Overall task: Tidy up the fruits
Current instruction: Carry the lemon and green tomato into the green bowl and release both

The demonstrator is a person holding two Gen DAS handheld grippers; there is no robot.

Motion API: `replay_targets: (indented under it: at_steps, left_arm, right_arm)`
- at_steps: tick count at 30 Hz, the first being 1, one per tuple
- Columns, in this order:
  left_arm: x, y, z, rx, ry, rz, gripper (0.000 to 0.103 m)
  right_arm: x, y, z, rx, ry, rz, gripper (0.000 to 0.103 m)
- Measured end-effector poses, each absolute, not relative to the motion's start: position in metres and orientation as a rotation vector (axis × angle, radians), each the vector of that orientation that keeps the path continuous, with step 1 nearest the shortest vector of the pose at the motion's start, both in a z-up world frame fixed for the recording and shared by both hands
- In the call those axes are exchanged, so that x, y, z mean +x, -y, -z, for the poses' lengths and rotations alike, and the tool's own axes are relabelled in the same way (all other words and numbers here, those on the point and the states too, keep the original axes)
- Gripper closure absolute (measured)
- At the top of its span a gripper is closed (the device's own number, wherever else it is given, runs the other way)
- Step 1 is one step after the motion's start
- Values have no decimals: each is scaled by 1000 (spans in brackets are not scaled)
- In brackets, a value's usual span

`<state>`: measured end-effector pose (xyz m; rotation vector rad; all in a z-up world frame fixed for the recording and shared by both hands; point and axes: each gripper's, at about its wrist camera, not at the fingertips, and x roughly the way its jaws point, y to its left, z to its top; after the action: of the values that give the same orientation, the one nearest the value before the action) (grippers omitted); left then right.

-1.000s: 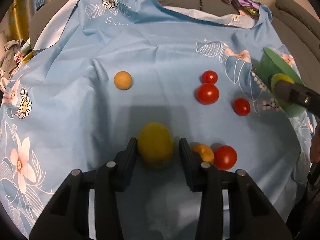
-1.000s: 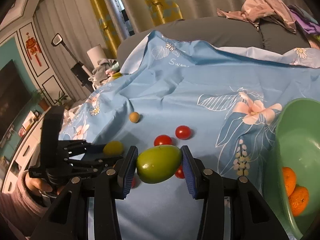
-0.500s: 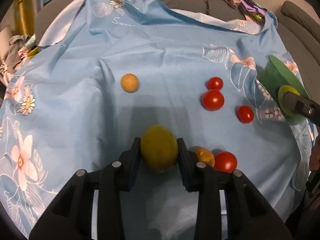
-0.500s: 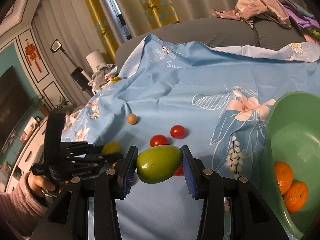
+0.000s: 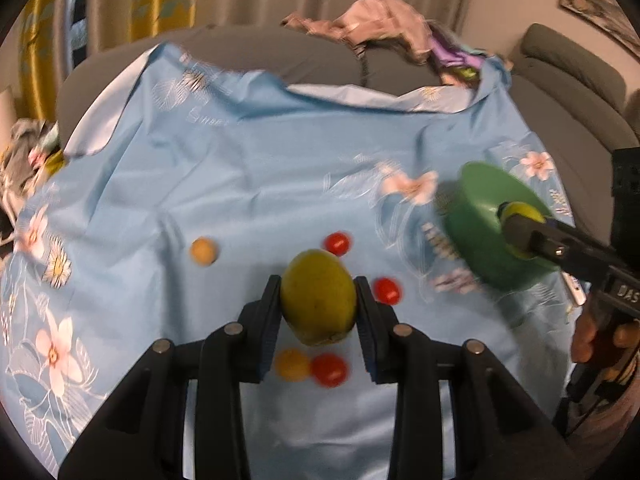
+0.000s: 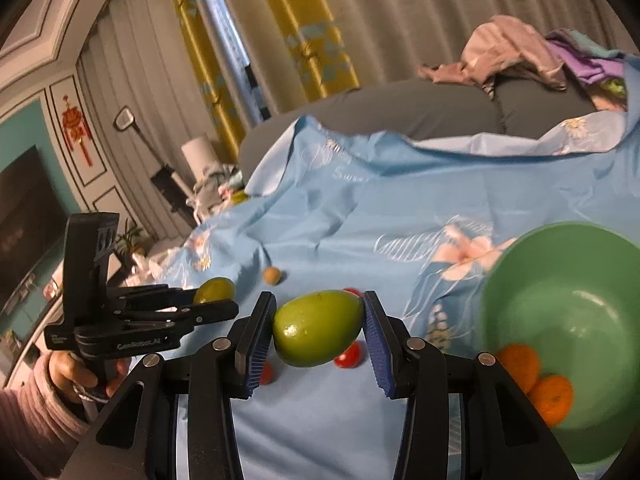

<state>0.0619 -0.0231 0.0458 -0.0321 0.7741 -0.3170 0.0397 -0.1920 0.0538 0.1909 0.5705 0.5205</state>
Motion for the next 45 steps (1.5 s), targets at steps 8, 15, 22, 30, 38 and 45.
replay_targets:
  at_steps: [8,15,22,30,38,45]
  left_arm:
    - [65,75,-69,-10,-727,426,68]
    - [71,135,-77,31,-716,529,68]
    - [89,187,-71,33,-753,622,68]
    - [102,229,-46,82,-844,639,68]
    - [107,234,-33,108,-895,617,68]
    - [102,221,-45,56,-846,620,31]
  right_arm:
    - [20,237,-63,233,-505,-433,58]
    - [6,281,-64,280,-471,-328,58]
    - [2,314,-56,289,-501,-194,58]
    - [11,327,-40,277,-588,-144,58]
    - [14,336,-31,288,-637,-110,58]
    - [13,343,-29,333,-631,-90,58]
